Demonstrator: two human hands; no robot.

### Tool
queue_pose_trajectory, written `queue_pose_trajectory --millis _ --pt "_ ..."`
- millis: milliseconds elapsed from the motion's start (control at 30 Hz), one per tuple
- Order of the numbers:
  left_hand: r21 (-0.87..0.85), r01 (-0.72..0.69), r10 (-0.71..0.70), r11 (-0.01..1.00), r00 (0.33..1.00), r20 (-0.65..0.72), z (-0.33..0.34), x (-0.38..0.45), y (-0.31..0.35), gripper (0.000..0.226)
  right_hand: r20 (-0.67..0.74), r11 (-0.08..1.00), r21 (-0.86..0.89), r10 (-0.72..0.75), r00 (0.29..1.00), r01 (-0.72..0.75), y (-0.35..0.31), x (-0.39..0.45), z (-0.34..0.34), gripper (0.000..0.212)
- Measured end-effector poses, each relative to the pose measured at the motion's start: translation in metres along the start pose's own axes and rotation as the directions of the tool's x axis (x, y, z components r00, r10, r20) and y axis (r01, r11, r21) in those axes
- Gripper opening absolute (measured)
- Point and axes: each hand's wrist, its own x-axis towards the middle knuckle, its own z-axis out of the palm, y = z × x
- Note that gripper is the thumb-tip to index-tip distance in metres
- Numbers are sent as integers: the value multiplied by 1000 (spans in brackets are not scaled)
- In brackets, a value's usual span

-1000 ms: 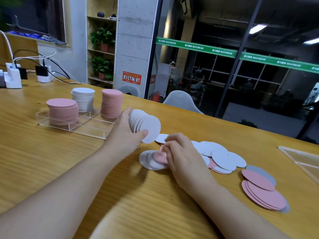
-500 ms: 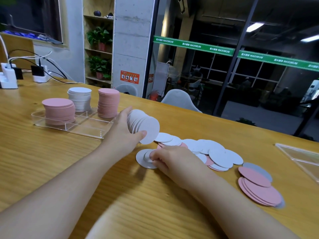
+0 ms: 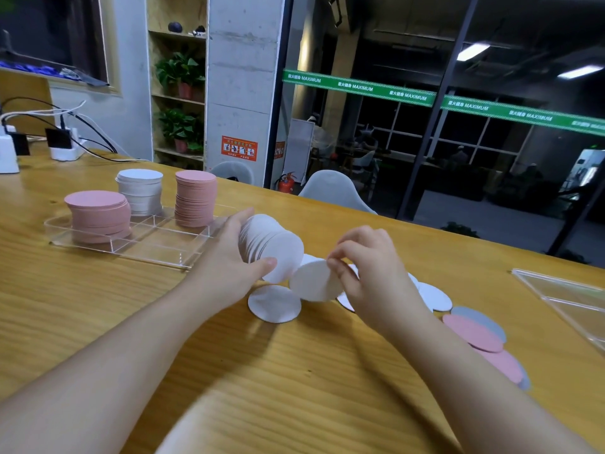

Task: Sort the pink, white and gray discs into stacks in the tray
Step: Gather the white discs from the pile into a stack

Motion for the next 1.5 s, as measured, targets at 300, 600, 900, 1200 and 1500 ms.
queue_pose_trajectory --millis 300,600,900,1200,1500 --pt "-127 -16 35 992 988 149 1 -1 3 89 71 859 278 427 902 -429 -7 -2 8 12" --pt "-163 -116 133 980 986 100 2 -3 12 81 48 783 455 453 890 -423 -14 -5 9 13" --pt "-157 -72 45 985 985 -169 -4 3 9 79 162 978 167 100 982 -127 -16 -23 37 8" --pt "-158 -50 17 986 978 -206 -6 5 8 78 399 995 51 -102 911 89 -27 -16 37 39" --pt "-151 -7 -22 988 982 -187 -6 5 3 79 249 928 -197 -265 932 317 -28 -11 54 26"
